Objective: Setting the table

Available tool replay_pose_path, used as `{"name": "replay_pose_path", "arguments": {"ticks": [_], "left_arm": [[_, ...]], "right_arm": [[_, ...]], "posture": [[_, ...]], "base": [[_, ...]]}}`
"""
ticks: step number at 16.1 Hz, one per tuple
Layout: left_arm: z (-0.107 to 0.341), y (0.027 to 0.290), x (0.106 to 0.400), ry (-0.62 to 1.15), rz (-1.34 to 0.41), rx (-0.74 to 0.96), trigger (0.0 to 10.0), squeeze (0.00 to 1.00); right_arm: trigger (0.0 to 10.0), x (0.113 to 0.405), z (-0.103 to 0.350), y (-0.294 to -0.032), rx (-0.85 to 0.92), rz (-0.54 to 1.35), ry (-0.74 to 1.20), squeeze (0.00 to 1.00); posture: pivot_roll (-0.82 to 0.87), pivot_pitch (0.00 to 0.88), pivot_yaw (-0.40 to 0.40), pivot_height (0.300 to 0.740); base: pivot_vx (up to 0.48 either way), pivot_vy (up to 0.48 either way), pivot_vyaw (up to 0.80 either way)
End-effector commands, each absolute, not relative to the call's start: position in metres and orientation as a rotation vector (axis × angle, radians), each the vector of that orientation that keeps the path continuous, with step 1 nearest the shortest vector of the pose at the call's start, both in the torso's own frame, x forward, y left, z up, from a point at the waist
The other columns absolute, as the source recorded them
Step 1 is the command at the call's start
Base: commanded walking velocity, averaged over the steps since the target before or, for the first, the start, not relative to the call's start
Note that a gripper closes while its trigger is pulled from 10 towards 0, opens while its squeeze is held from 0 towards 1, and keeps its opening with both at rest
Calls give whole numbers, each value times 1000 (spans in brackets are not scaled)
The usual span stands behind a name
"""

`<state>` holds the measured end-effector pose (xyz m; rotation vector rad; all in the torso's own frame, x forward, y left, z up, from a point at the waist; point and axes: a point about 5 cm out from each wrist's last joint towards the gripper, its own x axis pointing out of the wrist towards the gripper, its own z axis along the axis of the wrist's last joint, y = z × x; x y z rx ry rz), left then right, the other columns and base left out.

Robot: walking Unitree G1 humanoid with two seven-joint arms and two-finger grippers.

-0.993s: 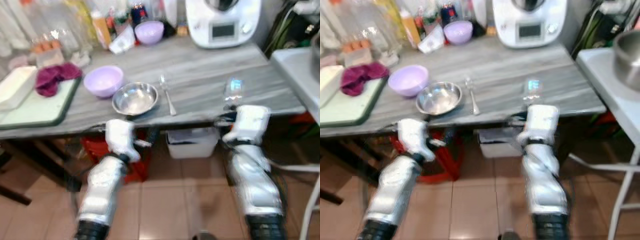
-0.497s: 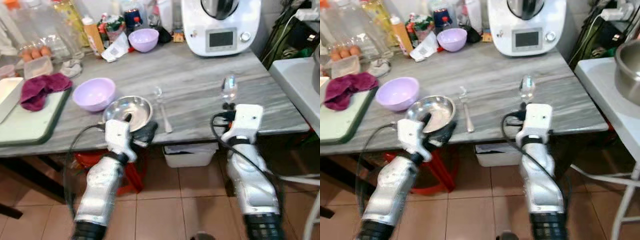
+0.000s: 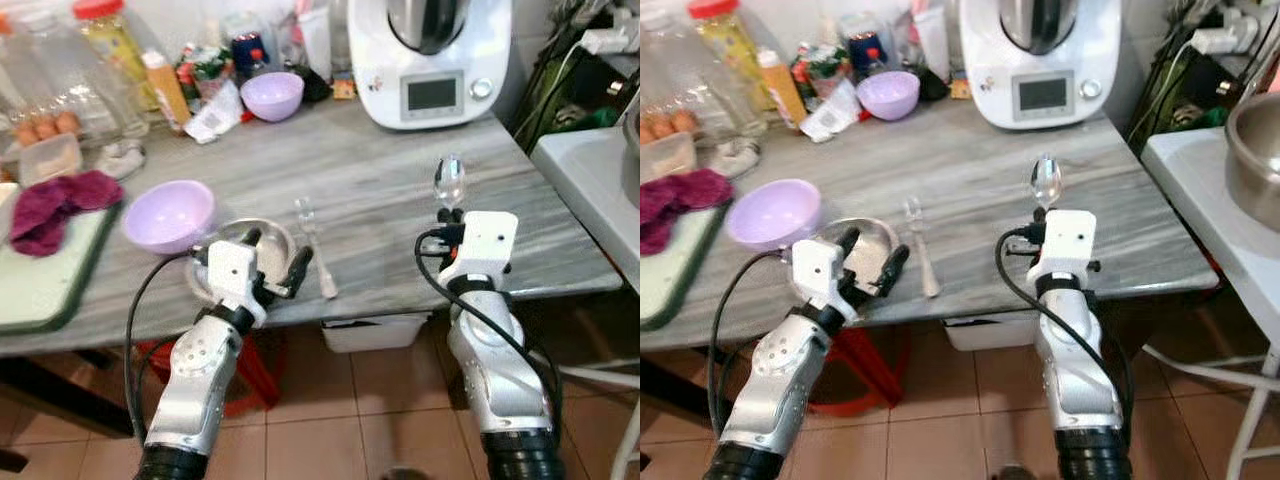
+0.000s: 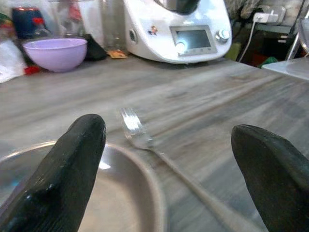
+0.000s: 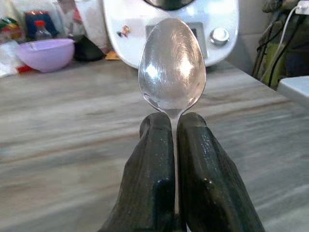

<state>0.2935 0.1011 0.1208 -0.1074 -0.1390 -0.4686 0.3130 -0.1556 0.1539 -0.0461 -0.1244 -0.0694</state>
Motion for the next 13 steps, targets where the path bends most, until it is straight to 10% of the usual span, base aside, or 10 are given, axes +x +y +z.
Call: {"name": "replay_pose_path", "arguments": {"ticks": [1, 13], "left_arm": [[123, 110, 293, -146, -442, -87, 10000, 0], [125, 154, 251, -156, -534, 99, 10000, 0]], "right_arm": [[10000, 314, 159, -148, -31, -41, -142, 0], [10000, 321, 163, -146, -43, -1, -140, 0]], "posture": [[-132, 121, 98, 740], [-111, 163, 102, 740]], "base": [[0, 0, 0], [0, 0, 256]]}}
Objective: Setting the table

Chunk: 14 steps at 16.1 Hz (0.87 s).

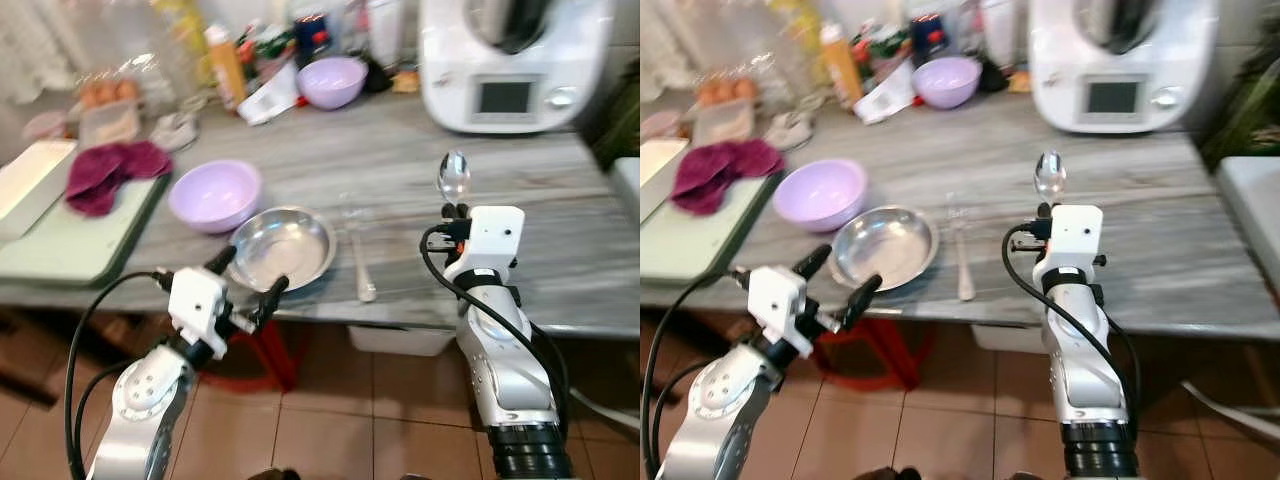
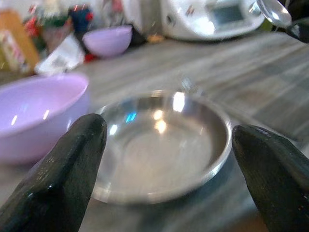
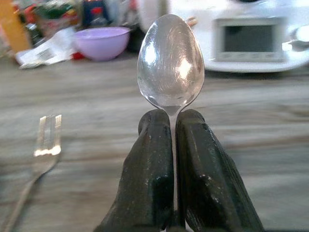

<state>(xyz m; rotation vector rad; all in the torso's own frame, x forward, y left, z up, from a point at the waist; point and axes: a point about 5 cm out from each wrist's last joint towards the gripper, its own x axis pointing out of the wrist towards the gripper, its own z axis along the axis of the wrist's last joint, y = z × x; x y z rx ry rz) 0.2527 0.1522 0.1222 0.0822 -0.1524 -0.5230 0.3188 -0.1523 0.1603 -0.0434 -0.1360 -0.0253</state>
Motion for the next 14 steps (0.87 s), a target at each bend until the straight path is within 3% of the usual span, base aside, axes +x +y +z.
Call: {"name": "replay_pose_path", "arguments": {"ticks": [1, 14], "left_arm": [[125, 155, 250, -149, -538, 101, 10000, 0], [107, 152, 244, -97, -606, 76, 10000, 0]], "right_arm": [[10000, 322, 164, -145, -24, -2, -144, 0], [10000, 329, 148, -136, 94, -26, 24, 0]], "posture": [[-109, 176, 109, 740], [-118, 167, 100, 740]], "base": [[0, 0, 794], [0, 0, 45]]}}
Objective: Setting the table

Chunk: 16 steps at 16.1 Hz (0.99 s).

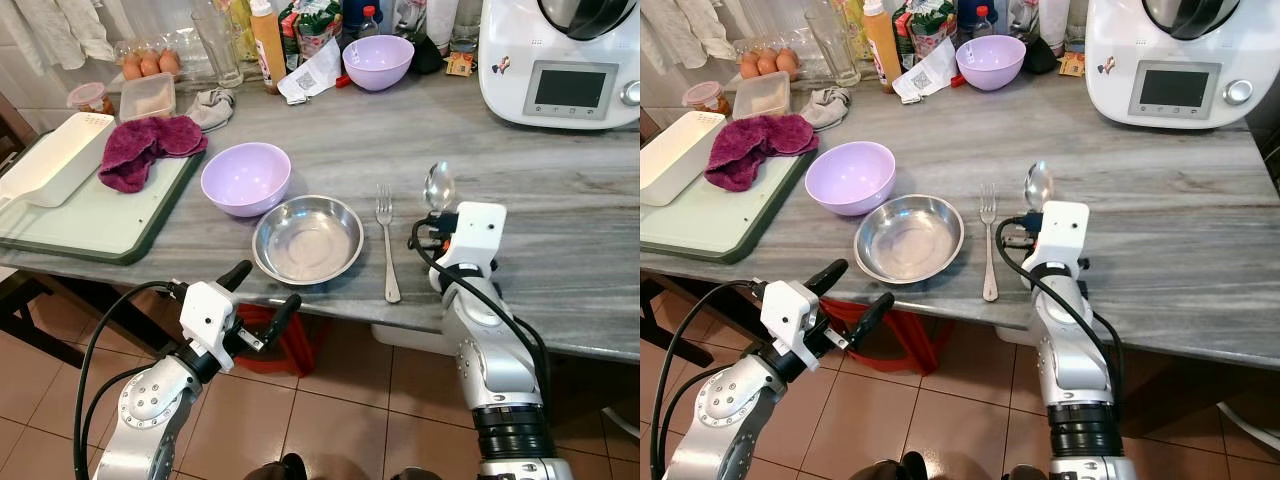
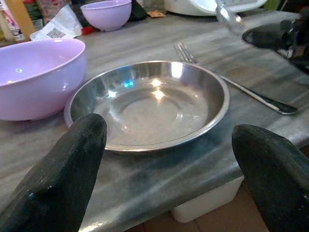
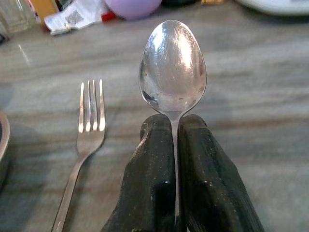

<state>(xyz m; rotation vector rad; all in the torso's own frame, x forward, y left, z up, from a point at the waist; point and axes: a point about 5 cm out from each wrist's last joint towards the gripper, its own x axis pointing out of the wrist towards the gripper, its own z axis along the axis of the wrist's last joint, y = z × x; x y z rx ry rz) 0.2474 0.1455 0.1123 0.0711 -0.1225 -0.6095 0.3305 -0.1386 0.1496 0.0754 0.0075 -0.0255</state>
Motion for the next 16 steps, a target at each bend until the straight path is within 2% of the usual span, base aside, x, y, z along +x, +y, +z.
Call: {"name": "replay_pose_path", "arguments": {"ticks": [1, 8, 16], "left_arm": [[106, 153, 244, -95, -611, 74, 10000, 0], [107, 144, 243, -108, -698, 46, 10000, 0], [92, 143, 244, -88, -751, 24, 10000, 0]], "right_arm": [[10000, 328, 146, -134, 118, -13, 49, 0], [10000, 314, 128, -130, 137, 26, 165, 0], [10000, 325, 126, -133, 108, 66, 261, 0]], "posture": [[-120, 168, 100, 740], [-125, 168, 97, 740], [-130, 160, 95, 740]], "base": [[0, 0, 0], [0, 0, 0], [0, 0, 0]]}}
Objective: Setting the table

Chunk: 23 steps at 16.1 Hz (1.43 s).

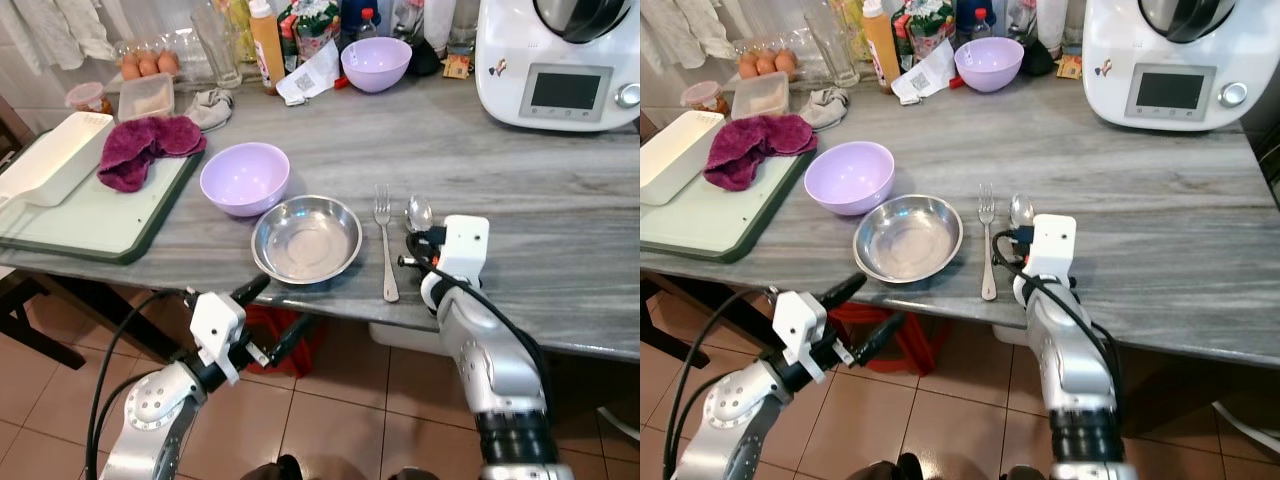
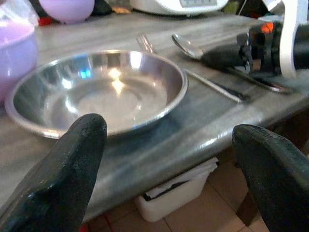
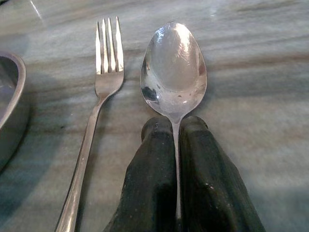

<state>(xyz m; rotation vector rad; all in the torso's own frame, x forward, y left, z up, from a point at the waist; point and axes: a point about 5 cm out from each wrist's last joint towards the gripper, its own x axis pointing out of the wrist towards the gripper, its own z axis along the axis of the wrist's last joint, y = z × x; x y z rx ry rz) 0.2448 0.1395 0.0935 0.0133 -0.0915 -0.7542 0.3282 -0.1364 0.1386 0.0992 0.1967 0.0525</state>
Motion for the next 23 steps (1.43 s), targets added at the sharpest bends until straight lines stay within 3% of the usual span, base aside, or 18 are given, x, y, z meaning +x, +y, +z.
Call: {"name": "replay_pose_path", "arguments": {"ticks": [1, 6, 8, 9, 17, 23], "left_arm": [[91, 143, 244, -86, -751, 24, 10000, 0], [83, 145, 244, -88, -761, 28, 10000, 0], [81, 145, 244, -91, -767, 29, 10000, 0], [81, 145, 244, -93, -770, 29, 10000, 0], [104, 150, 254, -176, -755, 52, 10000, 0], [166, 151, 283, -330, -646, 70, 10000, 0]], "right_arm": [[10000, 327, 125, -133, 100, 73, 272, 0], [10000, 334, 126, -134, 86, 66, 290, 0], [10000, 334, 125, -134, 94, 62, 292, 851], [10000, 335, 125, -134, 99, 63, 293, 1000], [10000, 334, 128, -139, 93, 44, 254, 1000], [10000, 332, 151, -144, 83, 35, 115, 1000]], "posture": [[-130, 160, 95, 740], [-127, 158, 88, 740], [-125, 158, 87, 740], [-125, 158, 87, 740], [-124, 142, 83, 740], [-128, 130, 82, 740]], "base": [[0, 0, 0], [0, 0, 0], [0, 0, 0], [0, 0, 0], [0, 0, 0], [0, 0, 0]]}}
